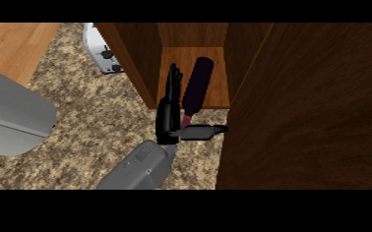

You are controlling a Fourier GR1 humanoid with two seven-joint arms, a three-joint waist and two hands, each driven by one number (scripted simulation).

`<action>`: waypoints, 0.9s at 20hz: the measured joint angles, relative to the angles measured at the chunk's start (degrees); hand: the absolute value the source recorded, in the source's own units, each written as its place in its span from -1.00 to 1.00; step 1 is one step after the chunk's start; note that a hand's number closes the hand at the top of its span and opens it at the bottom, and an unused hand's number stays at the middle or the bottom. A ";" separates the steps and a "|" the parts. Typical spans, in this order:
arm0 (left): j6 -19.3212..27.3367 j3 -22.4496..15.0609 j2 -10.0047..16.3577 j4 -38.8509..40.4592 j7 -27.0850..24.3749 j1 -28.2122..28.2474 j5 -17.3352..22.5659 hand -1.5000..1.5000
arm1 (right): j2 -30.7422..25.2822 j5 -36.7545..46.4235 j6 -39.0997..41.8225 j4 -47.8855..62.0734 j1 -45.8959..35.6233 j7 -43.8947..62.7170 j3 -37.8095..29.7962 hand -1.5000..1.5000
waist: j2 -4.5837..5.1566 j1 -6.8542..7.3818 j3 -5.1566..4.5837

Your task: Pick up the wine, place it into the cabinet and close the cabinet

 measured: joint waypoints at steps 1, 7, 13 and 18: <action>0.57 -0.82 0.58 -2.97 0.73 1.90 -0.61 -1.00 | -0.17 -0.02 0.14 0.02 0.20 -0.38 -0.69 -1.00 | 0.00 0.12 0.00; 5.93 -4.56 3.32 -18.69 4.92 10.80 -5.22 -1.00 | -0.63 -0.02 0.10 -0.28 0.34 0.11 -1.37 -1.00 | 0.00 0.38 0.01; 9.96 -7.07 7.25 -31.83 8.88 18.80 -9.34 -1.00 | -0.95 -0.26 0.66 -0.46 0.66 0.06 -1.79 -1.00 | 0.07 0.32 0.00; 8.50 -7.98 10.88 -39.69 9.43 24.50 -11.01 -1.00 | -1.29 -1.10 2.13 -0.27 1.14 0.21 -2.34 -1.00 | 0.12 0.26 0.02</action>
